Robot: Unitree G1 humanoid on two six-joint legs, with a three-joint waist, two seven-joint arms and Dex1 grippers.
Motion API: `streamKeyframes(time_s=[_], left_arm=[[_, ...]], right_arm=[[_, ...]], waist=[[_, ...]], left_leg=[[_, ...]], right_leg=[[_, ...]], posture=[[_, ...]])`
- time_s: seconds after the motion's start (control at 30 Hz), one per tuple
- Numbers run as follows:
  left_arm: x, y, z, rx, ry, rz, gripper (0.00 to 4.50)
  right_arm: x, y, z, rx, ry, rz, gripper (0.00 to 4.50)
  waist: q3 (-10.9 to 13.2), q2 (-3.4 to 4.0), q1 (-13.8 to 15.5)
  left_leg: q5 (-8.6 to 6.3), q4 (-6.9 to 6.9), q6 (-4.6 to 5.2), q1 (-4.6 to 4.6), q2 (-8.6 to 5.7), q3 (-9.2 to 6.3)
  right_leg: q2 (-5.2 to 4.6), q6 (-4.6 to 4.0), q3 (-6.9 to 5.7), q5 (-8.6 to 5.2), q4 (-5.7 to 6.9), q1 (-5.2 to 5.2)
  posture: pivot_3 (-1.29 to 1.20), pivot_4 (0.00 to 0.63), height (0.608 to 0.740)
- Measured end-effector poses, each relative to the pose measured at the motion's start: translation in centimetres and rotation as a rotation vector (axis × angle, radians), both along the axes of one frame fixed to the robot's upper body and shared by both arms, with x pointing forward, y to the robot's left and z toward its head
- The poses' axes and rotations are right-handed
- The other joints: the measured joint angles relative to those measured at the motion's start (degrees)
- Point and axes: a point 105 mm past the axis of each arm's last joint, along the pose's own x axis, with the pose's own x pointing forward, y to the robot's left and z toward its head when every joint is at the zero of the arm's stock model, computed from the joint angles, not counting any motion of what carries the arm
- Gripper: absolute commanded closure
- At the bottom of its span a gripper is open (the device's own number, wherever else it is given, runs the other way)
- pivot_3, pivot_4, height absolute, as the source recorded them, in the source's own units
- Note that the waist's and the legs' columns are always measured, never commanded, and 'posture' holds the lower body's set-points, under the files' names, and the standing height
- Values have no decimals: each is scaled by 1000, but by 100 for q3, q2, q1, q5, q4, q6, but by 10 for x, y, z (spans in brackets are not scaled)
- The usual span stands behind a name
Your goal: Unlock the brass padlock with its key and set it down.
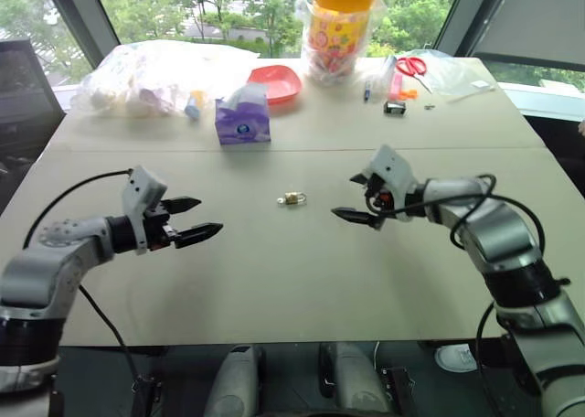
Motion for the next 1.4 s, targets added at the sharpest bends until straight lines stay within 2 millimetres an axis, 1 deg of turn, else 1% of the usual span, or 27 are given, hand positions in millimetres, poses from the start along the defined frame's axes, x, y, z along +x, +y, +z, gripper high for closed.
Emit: streamKeyframes(time_s=[0.07,0.17,0.23,0.33,0.43,0.53,0.57,0.63,0.67,0.77,0.83,0.97,1.03,1.1,1.17,1.2,1.27,1.37,1.4], left_arm=[[0,-1,8,5,-12,-35,0],[-1,-1,10,12,-10,-55,0],[-2,-1,9,14,-9,-51,0],[-8,-3,2,20,0,-46,0],[-16,-5,-10,-2,24,-18,0],[-20,-6,-15,-20,30,14,0],[-21,-8,-15,-27,26,15,0],[-24,-9,-15,-35,22,23,0],[-25,-9,-16,-36,22,32,0],[-26,-8,-18,-34,25,51,0],[-27,-8,-19,-32,26,57,0],[-26,-7,-19,-32,23,69,0],[-24,-8,-17,-44,17,73,0],[-12,-11,-7,-134,-7,82,0],[0,-9,1,-220,-8,103,0],[8,-10,7,-269,-13,103,0],[20,-12,15,-329,-19,94,0],[39,-26,25,-439,-3,41,0],[45,-29,26,-470,7,36,0]], right_arm=[[6,14,-1,-12,8,61,50],[16,32,-17,-71,47,143,50],[20,42,-28,-105,83,196,50],[24,49,-37,-142,107,247,50],[32,51,-39,-174,102,257,50],[37,55,-42,-190,101,271,50],[37,57,-43,-191,100,279,288],[38,62,-43,-192,106,298,932],[37,64,-45,-189,112,307,1410],[36,69,-47,-177,107,328,3150],[37,70,-47,-183,97,334,3812],[38,71,-47,-208,68,346,3804],[41,70,-46,-227,24,346,3804],[48,61,-39,-258,-123,327,3804],[48,53,-25,-254,-270,339,3804],[44,49,-16,-237,-335,348,3804],[33,51,-1,-188,-420,372,3804],[18,56,10,-137,-467,379,3804],[13,61,13,-124,-477,384,3804]], waist=[[0,0,14],[2,2,27],[3,1,16],[6,5,14],[6,5,-1],[7,6,-3],[7,6,3],[7,6,-7],[7,6,-9],[7,6,-15],[7,6,-14],[7,6,-15],[7,6,-15],[8,7,53],[9,7,68],[8,6,72],[8,4,30],[8,4,1],[8,2,-10]], left_leg=[[0,-5,0,0,2,-3],[0,-8,0,-5,-3,0],[0,-7,0,-7,-5,3],[0,-8,0,-8,-7,2],[0,-8,-1,-7,-6,1],[0,-8,-1,-2,-5,-3],[1,-8,-2,-2,-5,-6],[2,-8,-4,3,-5,-3],[2,-8,-4,5,-5,-4],[6,-8,-11,9,-5,-4],[9,-8,-16,11,-5,-5],[16,-8,-28,16,-6,-6],[20,-8,-35,17,-6,-6],[30,-5,-52,12,-9,-15],[31,-3,-54,10,-14,-14],[32,-2,-54,10,-17,-13],[31,-2,-53,10,-17,-10],[32,-1,-52,13,-15,-5],[32,-1,-52,13,-14,-3]], right_leg=[[0,-2,-1,-2,2,1],[-3,3,-1,1,1,1],[-5,21,0,11,1,0],[-9,23,1,12,2,0],[-9,23,1,12,3,0],[-7,23,0,12,11,0],[-6,22,-1,12,13,1],[-6,22,1,12,14,3],[-6,22,0,12,15,5],[-5,22,0,13,22,5],[-5,21,0,13,24,6],[-5,18,0,11,26,10],[-5,3,1,3,29,9],[-6,0,-5,2,32,11],[-8,3,-5,4,31,13],[-9,22,-5,14,31,17],[-9,26,-4,16,31,16],[-5,30,-5,18,38,15],[-1,29,-6,18,41,14]], posture=[[0,150,740],[0,150,740],[0,150,740],[0,150,740],[0,150,740],[0,150,740],[0,150,740],[0,150,740],[0,150,740],[0,150,740],[0,150,740],[0,150,740],[0,150,740],[0,150,740],[0,150,740],[0,150,740],[0,150,740],[0,150,740],[0,150,740]])
